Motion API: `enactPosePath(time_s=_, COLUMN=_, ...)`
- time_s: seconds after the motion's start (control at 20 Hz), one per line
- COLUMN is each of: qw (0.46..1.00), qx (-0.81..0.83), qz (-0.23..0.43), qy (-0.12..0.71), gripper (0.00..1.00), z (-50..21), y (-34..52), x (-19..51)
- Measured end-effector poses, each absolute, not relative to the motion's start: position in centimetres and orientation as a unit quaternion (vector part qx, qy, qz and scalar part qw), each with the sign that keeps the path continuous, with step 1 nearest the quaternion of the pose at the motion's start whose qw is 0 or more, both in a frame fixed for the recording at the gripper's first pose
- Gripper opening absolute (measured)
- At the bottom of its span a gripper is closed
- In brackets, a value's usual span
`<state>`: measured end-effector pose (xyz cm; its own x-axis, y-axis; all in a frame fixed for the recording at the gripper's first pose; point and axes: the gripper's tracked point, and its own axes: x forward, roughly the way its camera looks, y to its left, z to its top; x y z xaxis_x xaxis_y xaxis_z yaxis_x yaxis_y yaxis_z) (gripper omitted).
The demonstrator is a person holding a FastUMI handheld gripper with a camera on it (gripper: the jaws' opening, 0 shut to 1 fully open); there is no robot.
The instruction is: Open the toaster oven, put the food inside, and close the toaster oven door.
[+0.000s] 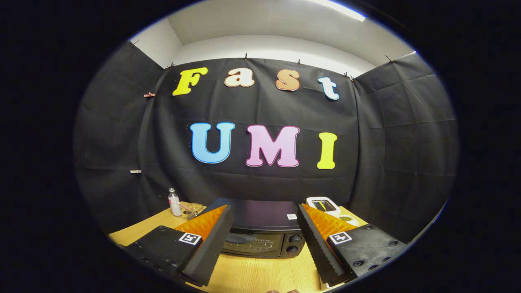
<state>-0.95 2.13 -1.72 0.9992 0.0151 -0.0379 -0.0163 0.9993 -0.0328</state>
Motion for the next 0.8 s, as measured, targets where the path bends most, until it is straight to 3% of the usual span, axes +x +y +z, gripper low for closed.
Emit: enactPosePath(time_s=0.8, qw=0.998, qx=-0.014, qz=0.015, qy=0.059, gripper=0.97, z=-3.9, y=4.2, x=0.2)
